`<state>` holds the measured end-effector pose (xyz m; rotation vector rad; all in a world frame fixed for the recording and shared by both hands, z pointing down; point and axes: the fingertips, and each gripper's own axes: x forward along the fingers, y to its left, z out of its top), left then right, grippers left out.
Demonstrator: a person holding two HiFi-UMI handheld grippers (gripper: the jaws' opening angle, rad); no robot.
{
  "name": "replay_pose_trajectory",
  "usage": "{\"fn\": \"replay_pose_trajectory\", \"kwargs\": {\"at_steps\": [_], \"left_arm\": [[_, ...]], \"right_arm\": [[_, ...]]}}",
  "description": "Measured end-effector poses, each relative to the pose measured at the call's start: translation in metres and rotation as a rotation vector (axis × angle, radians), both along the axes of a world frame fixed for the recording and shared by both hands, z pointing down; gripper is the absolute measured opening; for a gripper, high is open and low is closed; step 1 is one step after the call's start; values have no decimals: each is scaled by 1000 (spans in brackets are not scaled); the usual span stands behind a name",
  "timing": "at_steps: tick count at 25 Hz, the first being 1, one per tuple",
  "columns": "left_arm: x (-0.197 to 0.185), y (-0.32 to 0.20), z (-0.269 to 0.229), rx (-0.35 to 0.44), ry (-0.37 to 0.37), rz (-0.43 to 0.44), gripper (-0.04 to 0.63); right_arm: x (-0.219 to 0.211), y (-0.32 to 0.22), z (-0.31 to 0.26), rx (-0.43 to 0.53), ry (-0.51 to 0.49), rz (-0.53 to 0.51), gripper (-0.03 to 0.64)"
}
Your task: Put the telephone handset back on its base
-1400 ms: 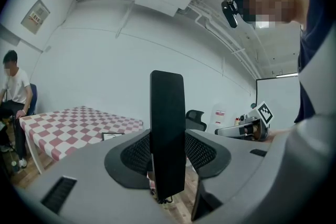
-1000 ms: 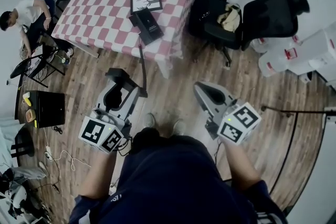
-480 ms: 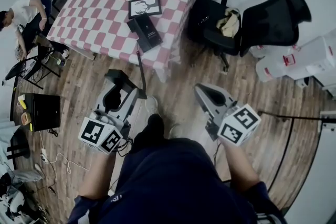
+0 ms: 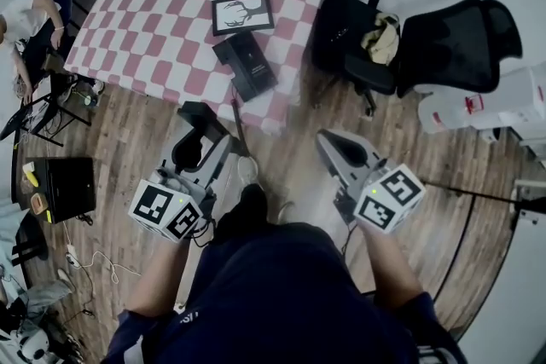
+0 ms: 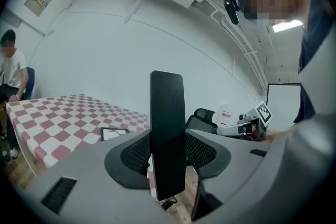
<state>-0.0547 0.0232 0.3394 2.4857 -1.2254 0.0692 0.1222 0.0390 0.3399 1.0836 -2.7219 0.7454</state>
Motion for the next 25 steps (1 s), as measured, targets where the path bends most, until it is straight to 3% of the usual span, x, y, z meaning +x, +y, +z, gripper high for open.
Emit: {"fn": "replay_pose_trajectory", "kwargs": {"at_steps": [14,25], "left_arm": [[-40,-90,34,-98,72,94,221],[-47,-130,65,-191,142,127,221]], "right_arm": [[-62,-96,11,-61,49,45,17],[-78,-135,26,-127,67,63,17]]}}
